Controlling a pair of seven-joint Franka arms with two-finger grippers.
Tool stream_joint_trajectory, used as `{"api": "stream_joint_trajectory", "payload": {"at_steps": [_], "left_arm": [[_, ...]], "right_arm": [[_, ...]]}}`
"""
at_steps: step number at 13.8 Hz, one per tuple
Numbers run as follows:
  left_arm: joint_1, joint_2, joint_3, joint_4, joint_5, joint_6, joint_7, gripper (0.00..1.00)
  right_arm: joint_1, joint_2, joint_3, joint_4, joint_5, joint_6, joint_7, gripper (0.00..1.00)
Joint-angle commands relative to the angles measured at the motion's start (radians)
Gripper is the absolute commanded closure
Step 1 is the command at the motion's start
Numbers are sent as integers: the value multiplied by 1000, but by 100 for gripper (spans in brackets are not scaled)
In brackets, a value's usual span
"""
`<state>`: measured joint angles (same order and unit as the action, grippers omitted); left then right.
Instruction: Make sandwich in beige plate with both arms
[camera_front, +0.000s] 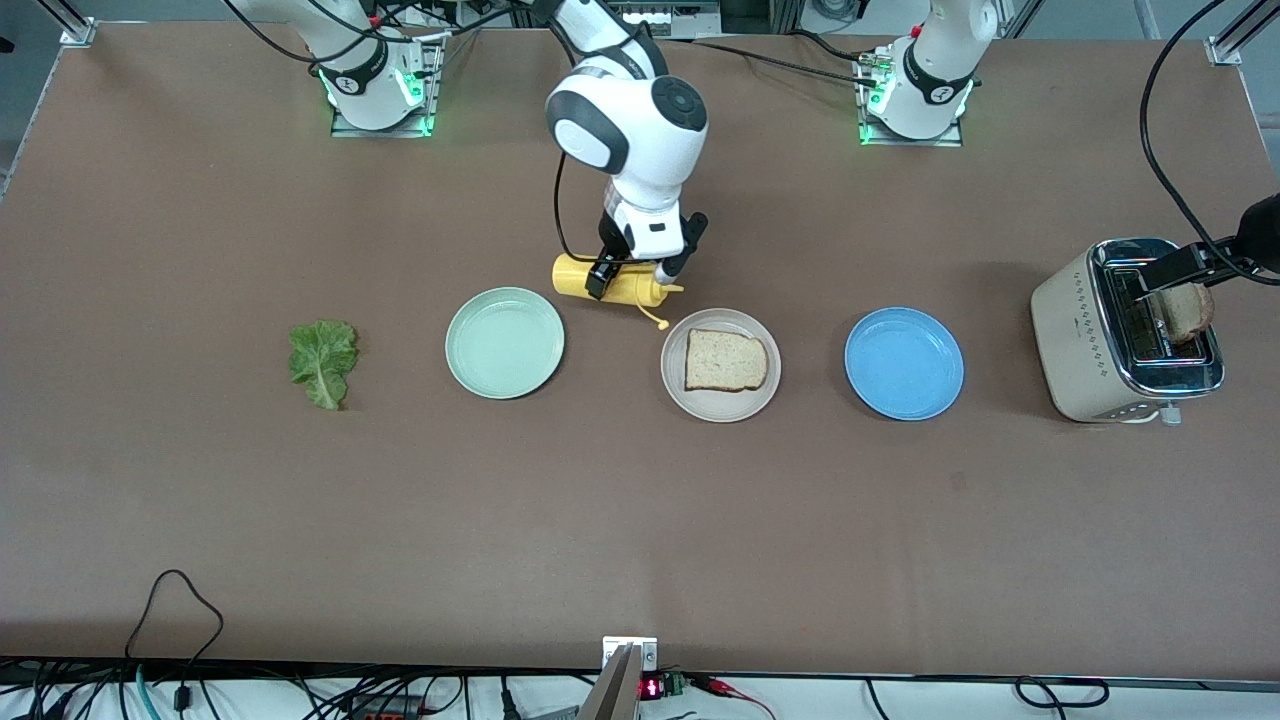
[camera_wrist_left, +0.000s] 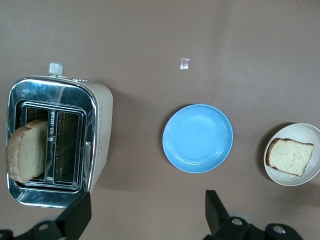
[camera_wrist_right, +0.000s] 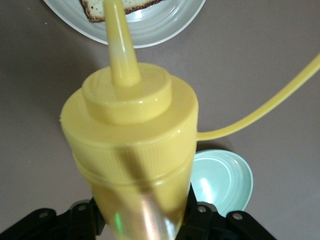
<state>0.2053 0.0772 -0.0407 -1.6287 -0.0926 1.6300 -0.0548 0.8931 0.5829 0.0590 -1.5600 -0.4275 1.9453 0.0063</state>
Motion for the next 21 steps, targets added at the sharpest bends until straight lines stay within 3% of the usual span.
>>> {"api": "stream_joint_trajectory", "payload": {"at_steps": [1,6,8,11,13,16,21], "left_arm": [[13,-4,-5,3,-16,-15,16,0],[2,-8,-43,6,17,-30,16,0],[0,-8,-99,9,117,-21,16,0],[3,-14,-126,10,139,-18,13,0],[5,-17,-126,3,123,-13,12,0],[6,-36,-131,-17,116,11,13,0],[11,-46,-130,-20,87,18,15,0]], "right_arm": [[52,86,-11,135,-49,-89,-9,100],[70,101,-15,141,-51,-94,-9,100],[72,95,-18,143,-47,-95,-9,100],[8,63,-16,155,-11,-106,-5,100],[-46,6,-16,155,87,-172,-25,100],[-162,-95,-15,129,157,-224,-242,100],[-319,-290,-15,-40,292,-206,-479,100]]}}
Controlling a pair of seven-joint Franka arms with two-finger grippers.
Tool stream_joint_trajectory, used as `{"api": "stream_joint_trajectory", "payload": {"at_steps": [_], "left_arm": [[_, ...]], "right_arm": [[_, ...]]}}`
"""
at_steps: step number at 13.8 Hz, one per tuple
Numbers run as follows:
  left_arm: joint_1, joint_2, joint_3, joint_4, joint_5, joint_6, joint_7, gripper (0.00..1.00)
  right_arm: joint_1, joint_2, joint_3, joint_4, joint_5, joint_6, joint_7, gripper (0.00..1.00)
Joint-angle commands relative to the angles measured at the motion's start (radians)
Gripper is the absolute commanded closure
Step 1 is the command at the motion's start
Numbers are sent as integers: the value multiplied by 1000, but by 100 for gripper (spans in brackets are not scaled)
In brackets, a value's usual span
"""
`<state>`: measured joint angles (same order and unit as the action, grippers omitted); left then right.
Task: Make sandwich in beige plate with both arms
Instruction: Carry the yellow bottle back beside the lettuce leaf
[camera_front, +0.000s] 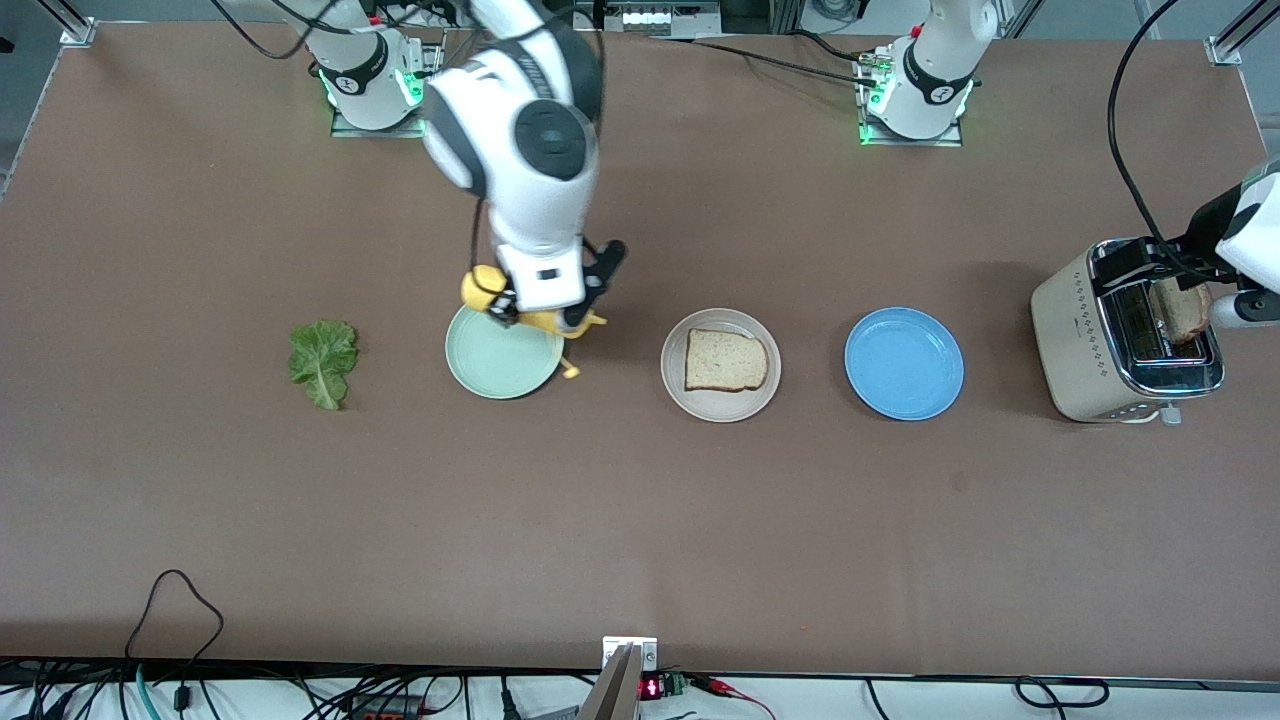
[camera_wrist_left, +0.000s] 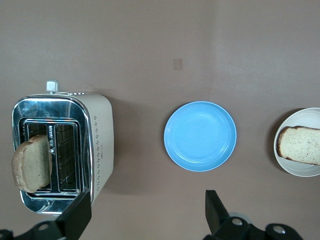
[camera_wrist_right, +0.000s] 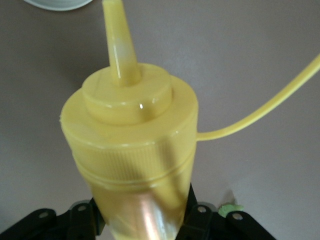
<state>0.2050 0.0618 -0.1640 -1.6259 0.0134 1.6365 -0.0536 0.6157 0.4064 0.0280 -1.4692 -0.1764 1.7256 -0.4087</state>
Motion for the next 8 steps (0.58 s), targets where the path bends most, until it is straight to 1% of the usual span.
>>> {"api": "stream_joint_trajectory", "payload": {"at_steps": [1,2,3,4,8], "left_arm": [[10,-40,-8,-34,-20,11,14,0],[10,-46,-9,-43,-20,12,14,0],[10,-46,-9,-45,-20,12,14,0],[10,-46,-9,-45,-20,12,14,0],[11,-46,-9,-43,-21,16,14,0]], "right_arm": [[-65,-160,18,-181,57,35,-96,100],[-92,-196,16,-227,86,58,-149,100],[-144,-222,16,-268,142,77,-235,100],[-196,-247,15,-296,202,80,-319,100],[-373,-304,15,-385,345,84,-658,100]]}}
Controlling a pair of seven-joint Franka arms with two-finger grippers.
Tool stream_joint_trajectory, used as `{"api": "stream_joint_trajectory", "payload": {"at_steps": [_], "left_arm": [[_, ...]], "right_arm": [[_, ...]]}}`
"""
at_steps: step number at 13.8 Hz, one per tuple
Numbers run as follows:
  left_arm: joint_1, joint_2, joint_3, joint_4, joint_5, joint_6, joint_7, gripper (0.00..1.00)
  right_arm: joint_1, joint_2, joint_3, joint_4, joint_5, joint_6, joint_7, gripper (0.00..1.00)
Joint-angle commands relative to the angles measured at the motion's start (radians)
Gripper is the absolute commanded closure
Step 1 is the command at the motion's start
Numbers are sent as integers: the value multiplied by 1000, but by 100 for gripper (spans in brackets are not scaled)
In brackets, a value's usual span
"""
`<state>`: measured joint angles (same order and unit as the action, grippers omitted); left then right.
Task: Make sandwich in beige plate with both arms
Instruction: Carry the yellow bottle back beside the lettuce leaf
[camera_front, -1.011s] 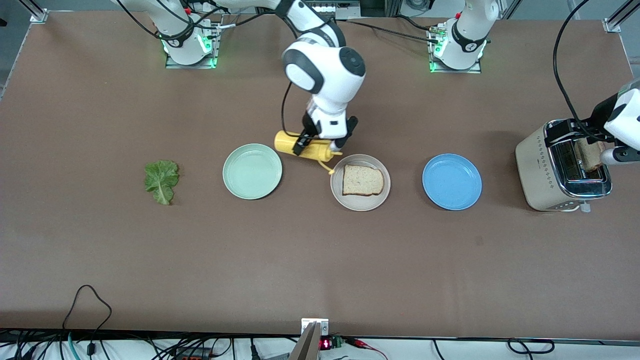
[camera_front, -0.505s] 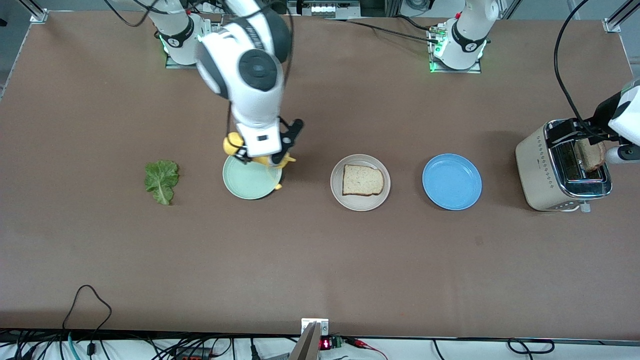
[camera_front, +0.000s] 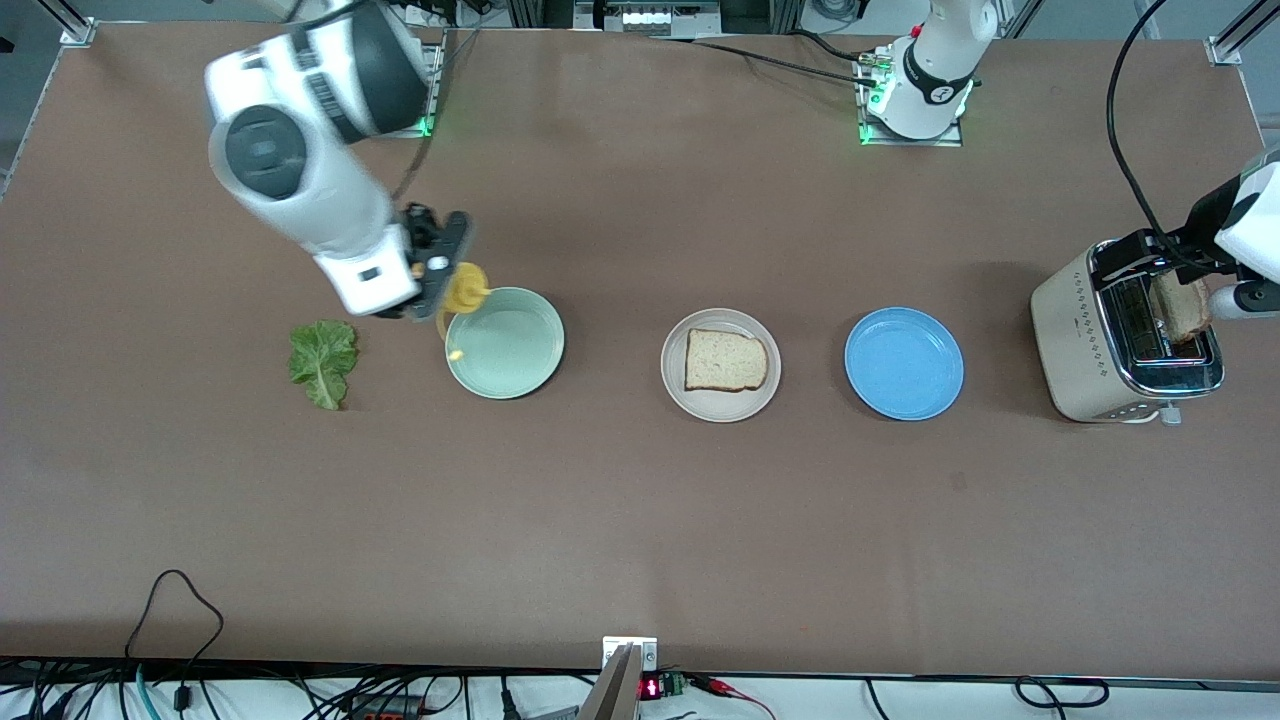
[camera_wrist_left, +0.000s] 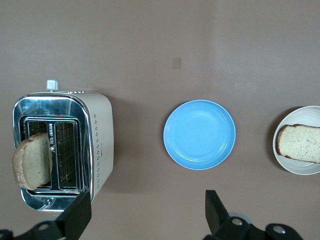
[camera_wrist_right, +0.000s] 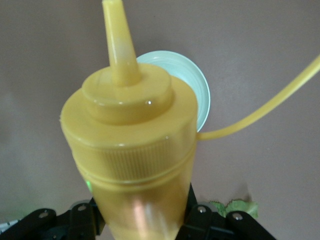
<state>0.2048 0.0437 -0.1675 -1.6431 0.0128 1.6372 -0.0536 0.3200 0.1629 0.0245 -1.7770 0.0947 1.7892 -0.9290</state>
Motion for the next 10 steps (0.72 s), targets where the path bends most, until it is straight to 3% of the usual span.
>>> {"api": "stream_joint_trajectory", "payload": {"at_steps": [1,5,10], "left_arm": [[11,-28,-6,-26,-20,16,14,0],[13,-27,-4,-26,-20,16,14,0],[13,-27,-4,-27,-20,15,14,0]], "right_arm": [[-113,-63,18,-94,110,21,-222,100],[-266,-66,17,-169,298,22,-534,100],[-397,-2,14,-252,624,38,-943,100]]}}
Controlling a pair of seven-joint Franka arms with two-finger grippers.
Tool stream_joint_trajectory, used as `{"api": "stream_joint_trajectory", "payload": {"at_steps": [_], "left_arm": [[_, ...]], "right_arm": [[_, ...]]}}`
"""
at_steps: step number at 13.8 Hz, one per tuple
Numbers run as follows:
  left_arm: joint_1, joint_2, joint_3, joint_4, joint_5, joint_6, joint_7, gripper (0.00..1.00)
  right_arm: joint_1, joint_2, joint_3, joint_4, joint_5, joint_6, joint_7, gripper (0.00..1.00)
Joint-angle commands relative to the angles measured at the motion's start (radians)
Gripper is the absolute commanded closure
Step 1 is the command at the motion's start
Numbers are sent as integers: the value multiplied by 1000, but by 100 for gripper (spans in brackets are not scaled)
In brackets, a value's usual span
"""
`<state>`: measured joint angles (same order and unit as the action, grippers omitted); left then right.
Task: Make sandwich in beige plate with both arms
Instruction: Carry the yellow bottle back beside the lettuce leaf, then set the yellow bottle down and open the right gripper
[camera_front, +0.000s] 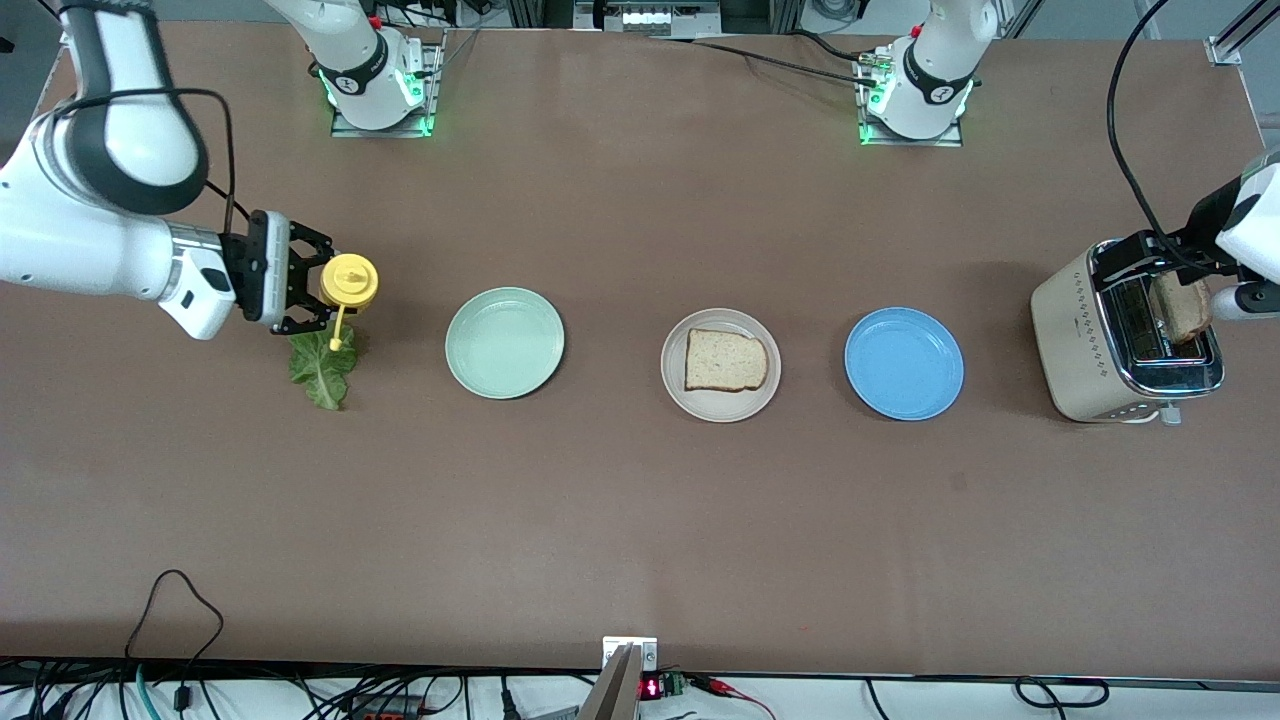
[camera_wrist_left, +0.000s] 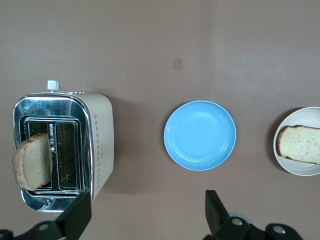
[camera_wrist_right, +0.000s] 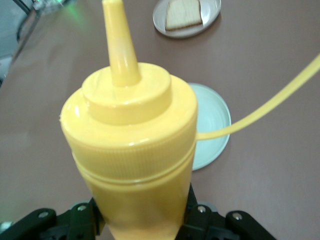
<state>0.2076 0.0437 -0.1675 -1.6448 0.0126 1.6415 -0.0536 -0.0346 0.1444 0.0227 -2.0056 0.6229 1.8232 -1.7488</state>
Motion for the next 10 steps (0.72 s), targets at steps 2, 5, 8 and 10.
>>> {"api": "stream_joint_trajectory", "payload": {"at_steps": [2,5,8,10], "left_arm": [[10,-27,-4,-24,-20,11,14,0],[10,-27,-4,-24,-20,11,14,0],[10,-28,-4,-24,-20,11,14,0],[10,-28,-6,-24,-20,9,14,0]], "right_arm": [[-68,52,16,-42,167,-4,-220,100],[-91,133,17,-44,247,-4,-337,100],[-100,234,16,-41,340,-2,-473,100],[-107,297,16,-30,380,5,-549,100]]}}
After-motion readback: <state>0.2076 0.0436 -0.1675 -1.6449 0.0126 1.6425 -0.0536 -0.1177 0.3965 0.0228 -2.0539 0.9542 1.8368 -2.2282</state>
